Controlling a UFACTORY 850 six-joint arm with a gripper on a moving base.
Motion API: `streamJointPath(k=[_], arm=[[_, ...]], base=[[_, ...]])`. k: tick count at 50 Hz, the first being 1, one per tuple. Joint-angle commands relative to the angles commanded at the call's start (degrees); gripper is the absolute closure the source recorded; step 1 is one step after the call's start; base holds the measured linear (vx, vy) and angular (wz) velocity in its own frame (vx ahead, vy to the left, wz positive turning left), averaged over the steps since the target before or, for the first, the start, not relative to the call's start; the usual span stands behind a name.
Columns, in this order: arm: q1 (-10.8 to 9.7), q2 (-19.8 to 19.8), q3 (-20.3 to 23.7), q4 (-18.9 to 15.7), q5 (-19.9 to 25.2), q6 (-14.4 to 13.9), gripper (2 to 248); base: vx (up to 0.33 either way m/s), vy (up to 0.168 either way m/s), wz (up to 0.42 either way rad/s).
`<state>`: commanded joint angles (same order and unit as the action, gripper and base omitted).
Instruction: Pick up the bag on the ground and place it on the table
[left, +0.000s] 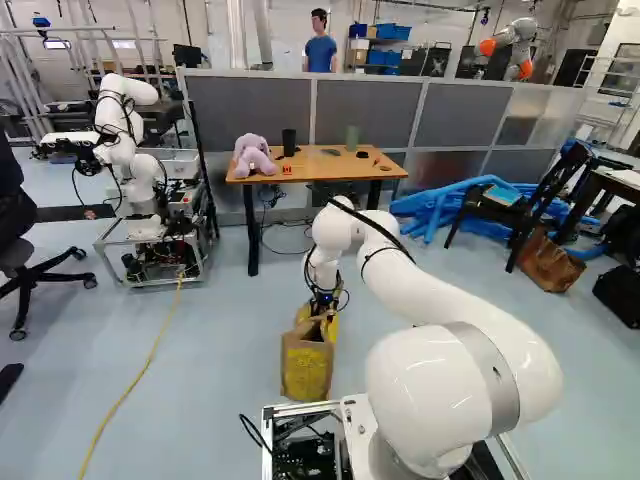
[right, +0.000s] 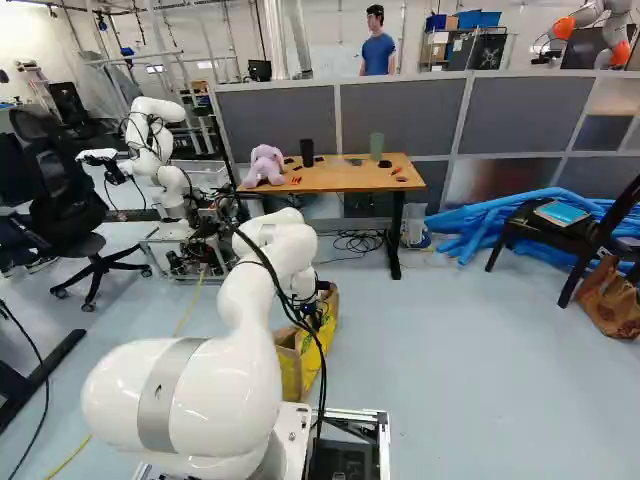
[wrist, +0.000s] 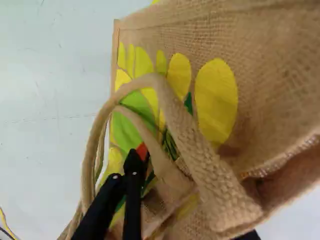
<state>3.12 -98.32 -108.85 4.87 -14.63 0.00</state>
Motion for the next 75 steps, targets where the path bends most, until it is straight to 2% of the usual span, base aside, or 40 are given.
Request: streamJointPath(k=[4, 5, 9, 10, 22, 75], arm=[[0.0, 0.0, 0.0, 0.0, 0.0, 0.0, 156], [0.0, 0.0, 0.0, 0.0, 0.0, 0.0, 192], [0.0, 0.0, 0.0, 0.0, 0.0, 0.0, 192], [0.0, 0.0, 0.0, 0.0, 0.0, 0.0, 227], [0.0, 1.3, 1.3, 0.0, 0.0, 0.0, 228], [0.0, 13.0, 13.0, 0.0, 0.0, 0.0, 228]], base=[[0.000, 0.000, 0.000], [0.000, 0.000, 0.000], [0.000, 0.000, 0.000], [0.000, 0.000, 0.000], [0.000, 0.000, 0.000], [0.000, 0.000, 0.000]])
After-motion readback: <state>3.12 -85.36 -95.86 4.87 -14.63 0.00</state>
